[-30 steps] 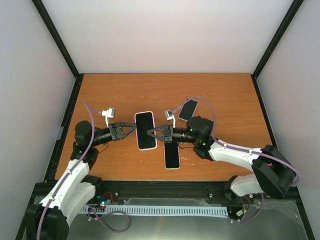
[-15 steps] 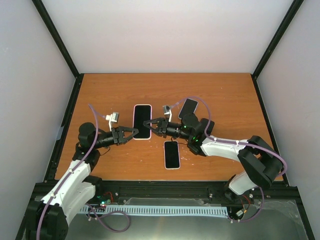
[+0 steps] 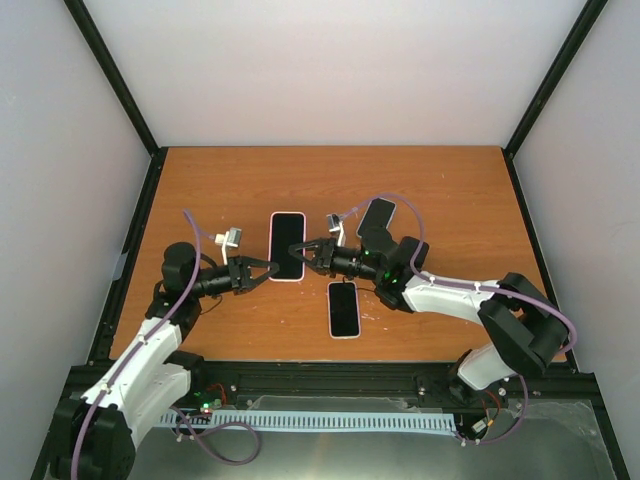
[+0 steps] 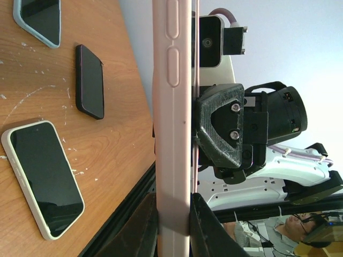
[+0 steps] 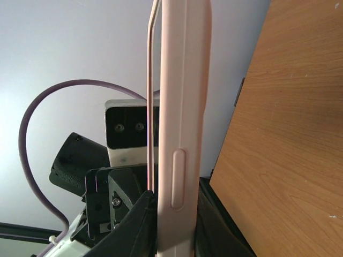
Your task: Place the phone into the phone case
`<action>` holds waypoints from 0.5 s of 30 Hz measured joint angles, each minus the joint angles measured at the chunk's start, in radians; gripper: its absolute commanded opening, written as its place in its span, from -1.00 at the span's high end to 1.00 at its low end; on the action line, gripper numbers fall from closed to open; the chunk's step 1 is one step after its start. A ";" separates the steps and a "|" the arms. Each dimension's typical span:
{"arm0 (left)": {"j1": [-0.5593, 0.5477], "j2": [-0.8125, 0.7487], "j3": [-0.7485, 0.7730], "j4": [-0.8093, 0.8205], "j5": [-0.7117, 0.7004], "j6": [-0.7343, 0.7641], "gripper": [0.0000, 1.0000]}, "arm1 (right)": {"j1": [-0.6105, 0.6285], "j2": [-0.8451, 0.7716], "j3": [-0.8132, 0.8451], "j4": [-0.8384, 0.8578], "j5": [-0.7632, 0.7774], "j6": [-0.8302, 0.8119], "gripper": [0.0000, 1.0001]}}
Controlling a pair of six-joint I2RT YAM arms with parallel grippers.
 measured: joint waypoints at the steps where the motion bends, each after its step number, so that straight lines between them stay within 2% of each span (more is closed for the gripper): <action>1: -0.001 0.000 0.003 -0.008 -0.001 0.006 0.79 | 0.000 -0.004 0.000 -0.009 0.001 -0.005 0.68; 4: -0.002 0.002 0.015 -0.025 0.000 0.024 0.77 | 0.000 -0.010 0.000 -0.014 0.003 -0.015 0.64; 7: -0.002 0.011 0.024 -0.032 0.000 0.041 0.87 | 0.000 -0.012 0.000 -0.017 0.003 -0.022 0.52; 11: -0.006 0.031 0.032 -0.053 -0.005 0.066 0.99 | -0.007 -0.019 -0.004 -0.030 0.005 -0.030 0.11; 15: -0.006 0.048 0.035 -0.089 -0.020 0.093 0.99 | -0.027 -0.058 -0.040 -0.045 0.006 -0.042 -0.48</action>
